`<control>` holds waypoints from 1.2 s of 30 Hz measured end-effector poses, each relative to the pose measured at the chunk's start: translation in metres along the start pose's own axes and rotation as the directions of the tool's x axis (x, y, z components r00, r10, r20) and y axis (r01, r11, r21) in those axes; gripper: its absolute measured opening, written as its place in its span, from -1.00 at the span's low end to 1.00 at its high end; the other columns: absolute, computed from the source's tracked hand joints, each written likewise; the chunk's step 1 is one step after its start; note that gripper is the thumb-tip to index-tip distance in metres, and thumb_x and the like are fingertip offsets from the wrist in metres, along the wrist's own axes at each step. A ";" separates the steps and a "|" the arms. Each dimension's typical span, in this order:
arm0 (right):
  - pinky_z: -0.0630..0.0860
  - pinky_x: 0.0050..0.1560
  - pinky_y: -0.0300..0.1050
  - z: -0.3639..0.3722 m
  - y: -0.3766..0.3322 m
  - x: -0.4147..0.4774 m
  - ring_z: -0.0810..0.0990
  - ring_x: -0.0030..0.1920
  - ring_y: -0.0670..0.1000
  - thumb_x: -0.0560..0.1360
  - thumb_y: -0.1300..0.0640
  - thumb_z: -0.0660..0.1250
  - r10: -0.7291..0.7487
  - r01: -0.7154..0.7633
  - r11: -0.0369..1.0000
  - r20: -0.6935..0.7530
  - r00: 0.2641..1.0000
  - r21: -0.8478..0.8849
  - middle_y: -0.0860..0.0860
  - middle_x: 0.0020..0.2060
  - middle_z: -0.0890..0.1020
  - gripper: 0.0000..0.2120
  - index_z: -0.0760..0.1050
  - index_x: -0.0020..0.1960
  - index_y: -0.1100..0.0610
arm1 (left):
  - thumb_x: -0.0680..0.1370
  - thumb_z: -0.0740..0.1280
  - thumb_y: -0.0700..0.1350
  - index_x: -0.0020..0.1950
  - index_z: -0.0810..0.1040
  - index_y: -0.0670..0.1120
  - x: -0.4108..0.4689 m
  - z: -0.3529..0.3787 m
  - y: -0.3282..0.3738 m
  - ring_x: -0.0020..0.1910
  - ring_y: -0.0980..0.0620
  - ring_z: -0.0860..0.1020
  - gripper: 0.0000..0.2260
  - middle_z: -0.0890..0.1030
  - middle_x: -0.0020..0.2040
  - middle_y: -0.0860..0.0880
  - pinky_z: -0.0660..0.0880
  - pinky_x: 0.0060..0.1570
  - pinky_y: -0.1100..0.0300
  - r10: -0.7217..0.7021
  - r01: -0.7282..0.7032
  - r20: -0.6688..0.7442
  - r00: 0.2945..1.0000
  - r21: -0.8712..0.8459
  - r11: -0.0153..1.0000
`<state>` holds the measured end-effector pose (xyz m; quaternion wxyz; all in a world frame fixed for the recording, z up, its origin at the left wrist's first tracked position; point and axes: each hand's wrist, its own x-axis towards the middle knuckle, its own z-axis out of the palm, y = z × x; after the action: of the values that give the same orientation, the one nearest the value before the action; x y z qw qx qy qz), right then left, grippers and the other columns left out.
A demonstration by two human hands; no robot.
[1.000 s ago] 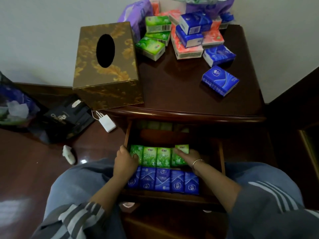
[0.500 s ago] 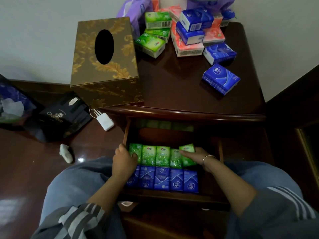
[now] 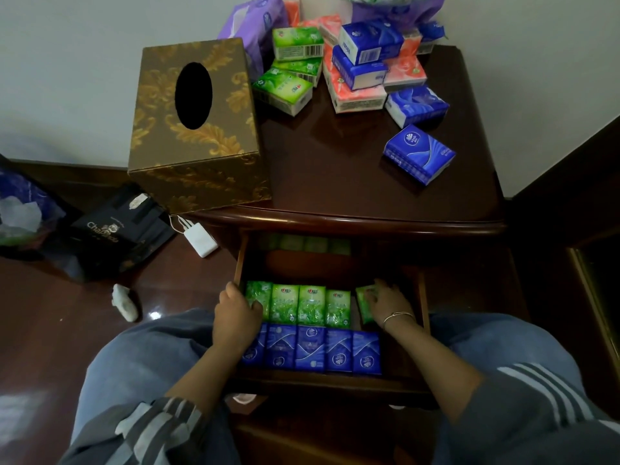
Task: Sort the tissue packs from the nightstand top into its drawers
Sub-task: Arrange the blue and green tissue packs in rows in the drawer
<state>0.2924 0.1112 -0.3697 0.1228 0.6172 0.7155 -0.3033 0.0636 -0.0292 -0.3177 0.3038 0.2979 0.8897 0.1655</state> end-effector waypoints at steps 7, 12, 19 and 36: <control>0.37 0.33 0.01 0.000 -0.003 0.001 0.39 0.35 0.19 0.51 0.02 0.30 -0.030 0.045 0.995 0.164 0.986 -0.091 0.17 0.38 0.37 -0.45 0.26 0.44 0.11 | 0.55 0.28 -0.17 0.27 0.30 -0.25 0.001 0.001 -0.001 0.12 -0.25 0.48 -0.66 0.42 0.23 -0.26 0.48 0.05 -0.12 0.005 -0.005 -0.005 1.000 -0.001 1.000; 0.20 0.44 -0.03 0.006 -0.013 -0.002 0.22 0.46 0.13 0.59 -0.05 0.15 -0.258 0.244 0.965 0.182 0.949 0.096 0.11 0.48 0.23 -0.52 0.23 0.47 0.05 | 0.55 0.28 -0.16 0.30 0.29 -0.26 0.002 0.002 -0.004 0.13 -0.26 0.48 -0.63 0.42 0.25 -0.27 0.48 0.06 -0.13 0.015 -0.015 -0.005 1.000 0.016 1.000; -0.22 0.46 0.13 0.010 -0.009 -0.010 -0.06 0.53 0.00 0.60 -0.18 -0.10 -0.255 0.230 0.965 0.256 0.932 0.125 -0.08 0.53 0.09 -0.52 0.11 0.49 -0.12 | 0.55 0.27 -0.14 0.37 0.24 -0.28 0.002 0.000 -0.006 0.17 -0.28 0.46 -0.55 0.40 0.28 -0.28 0.46 0.09 -0.14 0.017 -0.018 0.017 1.000 0.032 0.999; 0.30 0.11 -0.57 -0.188 -0.007 -0.161 0.52 0.14 -0.19 0.52 0.14 0.32 -0.554 0.580 0.765 -0.173 0.814 0.281 -0.06 0.13 0.59 -0.75 0.54 0.19 0.06 | 0.59 0.28 0.02 0.48 0.29 -0.03 -0.085 -0.117 0.124 0.32 0.07 0.44 -0.52 0.42 0.40 -0.02 0.37 0.23 0.29 0.449 -0.586 0.530 0.720 0.117 0.802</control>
<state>0.3566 0.0911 -0.1316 -0.1053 0.3952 0.8136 -0.4133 0.0962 -0.0013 -0.1320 0.4090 0.6074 0.6799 0.0399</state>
